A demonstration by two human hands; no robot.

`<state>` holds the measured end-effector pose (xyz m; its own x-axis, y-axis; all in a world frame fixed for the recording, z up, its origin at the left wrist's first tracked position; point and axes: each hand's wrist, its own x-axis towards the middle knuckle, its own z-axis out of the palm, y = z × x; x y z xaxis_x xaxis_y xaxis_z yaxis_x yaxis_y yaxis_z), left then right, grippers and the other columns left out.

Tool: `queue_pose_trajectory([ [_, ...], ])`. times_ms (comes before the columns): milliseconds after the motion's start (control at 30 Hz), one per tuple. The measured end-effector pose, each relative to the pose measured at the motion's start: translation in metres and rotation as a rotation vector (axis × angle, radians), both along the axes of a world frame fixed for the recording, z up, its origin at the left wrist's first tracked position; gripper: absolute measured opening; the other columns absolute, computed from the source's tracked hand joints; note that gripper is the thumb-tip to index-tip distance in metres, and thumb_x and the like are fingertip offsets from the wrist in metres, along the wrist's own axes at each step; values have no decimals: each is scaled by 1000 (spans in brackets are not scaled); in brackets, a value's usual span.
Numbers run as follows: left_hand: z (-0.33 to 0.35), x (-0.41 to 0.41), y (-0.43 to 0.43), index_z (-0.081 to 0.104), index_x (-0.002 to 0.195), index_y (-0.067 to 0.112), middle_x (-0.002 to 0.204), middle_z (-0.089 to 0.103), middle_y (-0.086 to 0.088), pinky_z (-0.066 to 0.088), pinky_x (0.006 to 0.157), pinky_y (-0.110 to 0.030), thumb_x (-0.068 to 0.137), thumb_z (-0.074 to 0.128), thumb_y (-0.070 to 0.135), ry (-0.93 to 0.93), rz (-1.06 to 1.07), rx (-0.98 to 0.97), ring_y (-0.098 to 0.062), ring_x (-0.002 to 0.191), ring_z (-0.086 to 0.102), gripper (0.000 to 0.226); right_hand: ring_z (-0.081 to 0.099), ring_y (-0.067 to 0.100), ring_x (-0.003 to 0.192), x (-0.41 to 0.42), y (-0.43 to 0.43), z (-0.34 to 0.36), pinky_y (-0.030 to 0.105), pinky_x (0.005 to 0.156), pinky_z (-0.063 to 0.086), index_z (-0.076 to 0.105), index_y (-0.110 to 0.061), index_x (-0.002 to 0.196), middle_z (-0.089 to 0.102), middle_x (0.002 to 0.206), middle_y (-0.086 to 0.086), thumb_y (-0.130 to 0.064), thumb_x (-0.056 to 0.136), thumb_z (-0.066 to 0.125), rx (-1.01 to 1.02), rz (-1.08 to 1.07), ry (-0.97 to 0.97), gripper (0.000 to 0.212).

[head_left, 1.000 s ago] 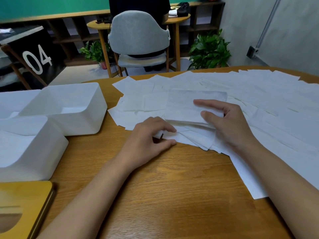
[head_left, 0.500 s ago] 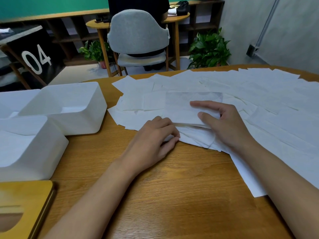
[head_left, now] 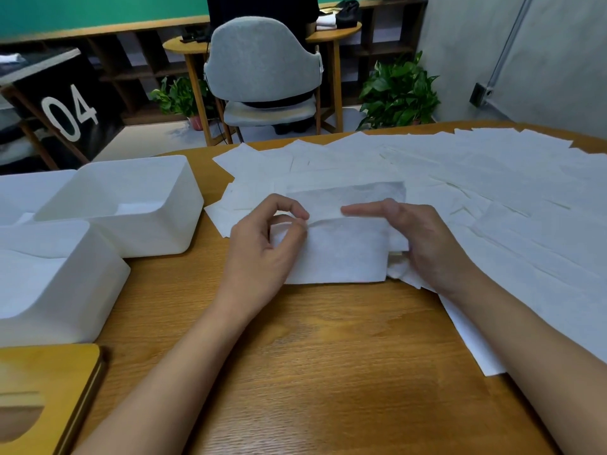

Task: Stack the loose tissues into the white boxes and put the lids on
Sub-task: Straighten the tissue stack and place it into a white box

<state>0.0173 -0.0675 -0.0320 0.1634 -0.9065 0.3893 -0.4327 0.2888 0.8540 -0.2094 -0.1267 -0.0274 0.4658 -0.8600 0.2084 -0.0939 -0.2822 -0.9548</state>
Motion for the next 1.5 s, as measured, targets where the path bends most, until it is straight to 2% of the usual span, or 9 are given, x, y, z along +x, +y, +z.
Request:
queue_pose_trajectory([
  [100, -1, 3, -4, 72, 102, 22, 94, 72, 13, 41, 65, -19, 104, 64, 18, 97, 14, 50, -7, 84, 64, 9, 72, 11, 113, 5, 6, -2, 34, 98, 56, 80, -35, 116, 78, 116, -9, -68, 89, 67, 31, 45, 25, 44],
  [233, 5, 1, -2, 71, 114, 20, 79, 68, 16, 41, 54, -13, 104, 65, 24, 173, -10, 87, 0, 68, 60, 12, 71, -5, 70, 8, 6, -3, 11, 62, 51, 79, -21, 108, 78, 85, -17, -28, 92, 76, 37, -60, 15, 18],
  [367, 10, 0, 1, 68, 125, 21, 74, 66, 30, 42, 53, -8, 93, 78, 16, 105, -45, 104, 5, 66, 62, 34, 66, -4, 55, 7, 3, -2, 8, 51, 43, 79, -14, 105, 74, 70, -16, -17, 97, 72, 32, -124, -1, 10],
  [500, 13, 1, 2, 68, 125, 23, 72, 60, 37, 39, 55, -10, 93, 79, 17, 87, 2, 77, 5, 65, 53, 34, 69, -1, 103, 9, 6, 1, 12, 78, 51, 71, -36, 129, 74, 119, -17, -31, 94, 73, -14, -62, 24, 36],
  [667, 16, 1, 3, 67, 128, 18, 84, 68, 27, 43, 57, -8, 93, 78, 14, 164, 47, 64, 11, 69, 59, 38, 38, -9, 143, 11, 5, 0, 15, 112, 37, 32, -55, 155, 36, 158, -30, -45, 92, 70, -91, -28, 119, 74],
  [867, 20, -6, 5, 66, 129, 16, 89, 65, 7, 41, 53, -7, 91, 79, 11, 148, 8, 92, 9, 63, 59, 41, 12, -10, 153, 12, 6, -2, 20, 122, 21, 13, -60, 158, 12, 165, -37, -41, 95, 71, -109, -28, 144, 87],
  [1067, 10, -1, 1, 65, 128, 32, 100, 72, 5, 51, 65, -16, 89, 84, 22, 119, 16, 110, -3, 87, 67, 45, 10, -13, 152, 11, 6, -3, -4, 110, 14, 16, -55, 159, 13, 164, -39, -23, 100, 69, -168, -34, 186, 86],
  [1233, 7, -1, -2, 50, 139, 42, 127, 56, 21, 51, 82, -14, 86, 84, 40, 41, 114, 123, 9, 112, 56, 63, 26, -7, 150, 8, 2, -1, 30, 126, 27, 27, -46, 158, 29, 159, -33, -10, 100, 68, -157, -75, 45, 80],
  [1500, 8, -5, -1, 41, 147, 42, 108, 79, 8, 64, 79, -32, 96, 76, 19, 294, -39, 206, -16, 96, 78, 66, 49, 0, 138, 6, 1, 6, 26, 111, 46, 33, -44, 156, 44, 153, -23, -21, 95, 70, -53, -4, -98, 75],
])
